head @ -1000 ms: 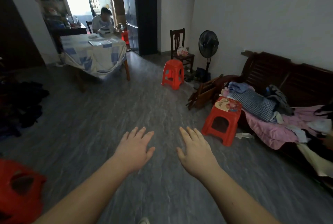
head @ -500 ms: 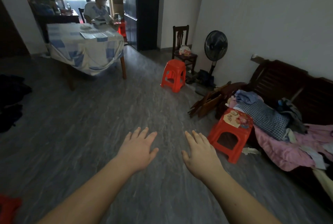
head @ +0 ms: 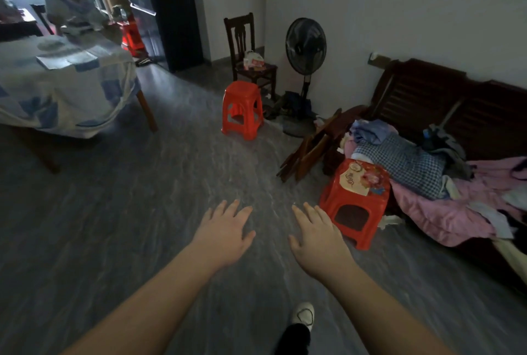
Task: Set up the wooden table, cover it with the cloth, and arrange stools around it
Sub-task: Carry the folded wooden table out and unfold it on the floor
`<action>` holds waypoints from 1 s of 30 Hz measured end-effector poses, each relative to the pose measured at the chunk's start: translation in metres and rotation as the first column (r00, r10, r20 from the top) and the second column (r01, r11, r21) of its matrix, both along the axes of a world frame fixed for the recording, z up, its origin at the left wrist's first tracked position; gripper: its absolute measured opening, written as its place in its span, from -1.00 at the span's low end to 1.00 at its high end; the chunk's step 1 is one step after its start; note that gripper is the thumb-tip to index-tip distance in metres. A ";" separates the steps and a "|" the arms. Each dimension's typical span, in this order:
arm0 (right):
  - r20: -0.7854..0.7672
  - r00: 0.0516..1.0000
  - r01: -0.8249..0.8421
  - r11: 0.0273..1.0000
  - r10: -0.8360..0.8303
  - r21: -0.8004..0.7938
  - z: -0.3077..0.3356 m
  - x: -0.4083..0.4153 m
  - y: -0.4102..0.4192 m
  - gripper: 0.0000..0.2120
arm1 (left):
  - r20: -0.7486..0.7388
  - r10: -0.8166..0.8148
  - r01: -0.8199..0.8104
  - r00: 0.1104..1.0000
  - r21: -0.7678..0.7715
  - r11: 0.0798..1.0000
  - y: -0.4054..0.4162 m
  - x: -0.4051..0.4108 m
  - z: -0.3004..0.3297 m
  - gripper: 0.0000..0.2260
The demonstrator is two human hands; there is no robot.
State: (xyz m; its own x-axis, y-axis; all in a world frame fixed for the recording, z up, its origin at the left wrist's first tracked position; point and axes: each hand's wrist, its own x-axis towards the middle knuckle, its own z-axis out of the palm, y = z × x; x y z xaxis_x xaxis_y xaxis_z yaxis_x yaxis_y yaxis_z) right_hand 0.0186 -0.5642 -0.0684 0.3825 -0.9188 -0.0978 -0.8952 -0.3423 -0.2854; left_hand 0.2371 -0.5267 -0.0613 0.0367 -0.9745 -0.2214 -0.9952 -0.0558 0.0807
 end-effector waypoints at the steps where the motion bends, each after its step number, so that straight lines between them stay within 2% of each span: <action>1: 0.008 1.000 0.006 1.000 -0.006 0.002 -0.003 -0.002 -0.022 -0.34 | 0.001 -0.006 0.006 1.000 0.004 1.000 -0.024 -0.002 -0.002 -0.42; 7: 0.023 0.999 0.025 0.999 -0.026 0.021 -0.012 -0.021 -0.161 -0.34 | 0.004 -0.011 0.011 1.000 0.011 1.000 -0.170 -0.017 -0.007 -0.42; 16: -0.006 1.000 0.001 0.997 -0.001 0.083 -0.023 -0.023 -0.332 -0.35 | -0.053 0.000 0.004 0.999 0.080 0.997 -0.340 -0.018 -0.021 -0.43; 22: -0.049 0.999 -0.001 0.992 0.007 0.124 -0.037 0.005 -0.436 -0.34 | -0.101 -0.004 0.015 0.995 0.109 0.994 -0.452 0.011 -0.042 -0.42; 30: -0.090 0.991 0.115 0.976 -0.100 0.186 -0.052 0.058 -0.597 -0.34 | -0.145 -0.089 0.112 0.986 0.162 0.980 -0.633 0.073 -0.060 -0.41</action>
State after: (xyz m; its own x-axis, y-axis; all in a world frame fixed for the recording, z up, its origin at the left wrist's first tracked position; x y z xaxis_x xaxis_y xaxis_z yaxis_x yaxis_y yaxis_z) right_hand 0.0770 -1.1615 -0.1206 0.2667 -0.9157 -0.3006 -0.9462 -0.1894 -0.2624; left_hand 0.3105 -1.1597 -0.1213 -0.1012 -0.9197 -0.3794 -0.9767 0.0194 0.2136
